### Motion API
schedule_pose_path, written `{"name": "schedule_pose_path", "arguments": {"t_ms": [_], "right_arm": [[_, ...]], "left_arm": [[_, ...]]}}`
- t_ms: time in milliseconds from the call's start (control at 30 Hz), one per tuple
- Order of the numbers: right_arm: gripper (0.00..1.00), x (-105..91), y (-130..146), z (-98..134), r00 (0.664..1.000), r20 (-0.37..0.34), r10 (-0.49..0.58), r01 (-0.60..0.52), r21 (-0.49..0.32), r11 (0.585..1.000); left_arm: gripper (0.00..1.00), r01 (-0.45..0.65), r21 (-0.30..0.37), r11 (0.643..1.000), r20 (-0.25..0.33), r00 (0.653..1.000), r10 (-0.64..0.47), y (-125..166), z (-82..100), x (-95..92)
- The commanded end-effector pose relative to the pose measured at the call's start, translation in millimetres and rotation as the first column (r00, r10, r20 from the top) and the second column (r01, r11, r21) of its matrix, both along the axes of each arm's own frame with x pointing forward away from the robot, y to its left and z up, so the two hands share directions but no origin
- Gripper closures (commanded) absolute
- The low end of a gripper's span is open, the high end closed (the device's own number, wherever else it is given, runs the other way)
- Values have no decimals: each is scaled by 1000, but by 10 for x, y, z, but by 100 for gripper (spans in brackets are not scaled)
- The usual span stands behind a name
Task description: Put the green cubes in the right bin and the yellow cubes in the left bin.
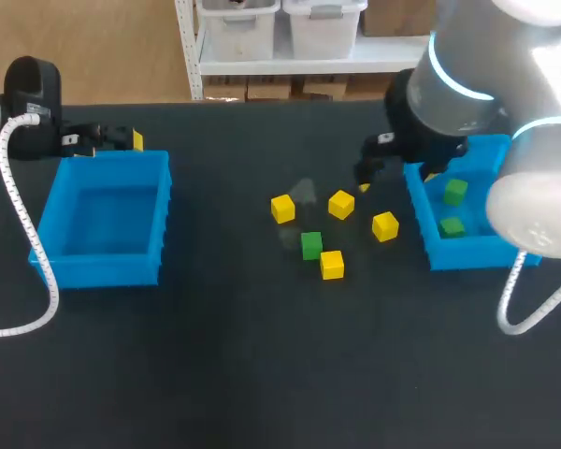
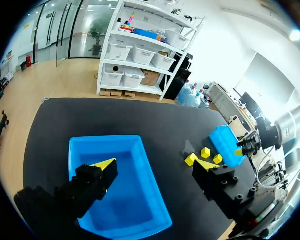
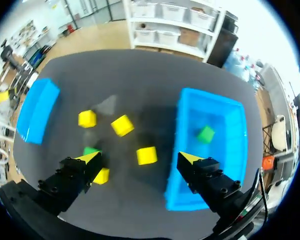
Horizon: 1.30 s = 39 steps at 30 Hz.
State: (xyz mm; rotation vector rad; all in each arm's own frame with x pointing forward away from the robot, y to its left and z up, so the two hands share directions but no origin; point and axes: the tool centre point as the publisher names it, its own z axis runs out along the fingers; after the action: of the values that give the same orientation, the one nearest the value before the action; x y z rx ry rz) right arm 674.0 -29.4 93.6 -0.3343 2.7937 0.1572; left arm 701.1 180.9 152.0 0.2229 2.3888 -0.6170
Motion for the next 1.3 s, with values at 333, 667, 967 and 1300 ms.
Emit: {"name": "schedule_pose_path", "arguments": {"t_ms": [333, 667, 967, 1300], "right_arm": [[0, -174, 804, -351, 989, -131, 72, -74, -13, 997], [0, -219, 1074, -587, 988, -150, 30, -35, -26, 999], [0, -272, 1104, -816, 983, -178, 54, -66, -65, 996], [0, -192, 1102, -1084, 976, -209, 66, -87, -93, 992]], "left_arm": [[0, 6, -9, 1000, 6, 1000, -6, 21, -17, -6], [0, 6, -9, 1000, 6, 1000, -6, 21, -17, -6], [0, 6, -9, 1000, 6, 1000, -6, 21, -17, -6], [0, 6, -9, 1000, 6, 1000, -6, 21, -17, -6]]}}
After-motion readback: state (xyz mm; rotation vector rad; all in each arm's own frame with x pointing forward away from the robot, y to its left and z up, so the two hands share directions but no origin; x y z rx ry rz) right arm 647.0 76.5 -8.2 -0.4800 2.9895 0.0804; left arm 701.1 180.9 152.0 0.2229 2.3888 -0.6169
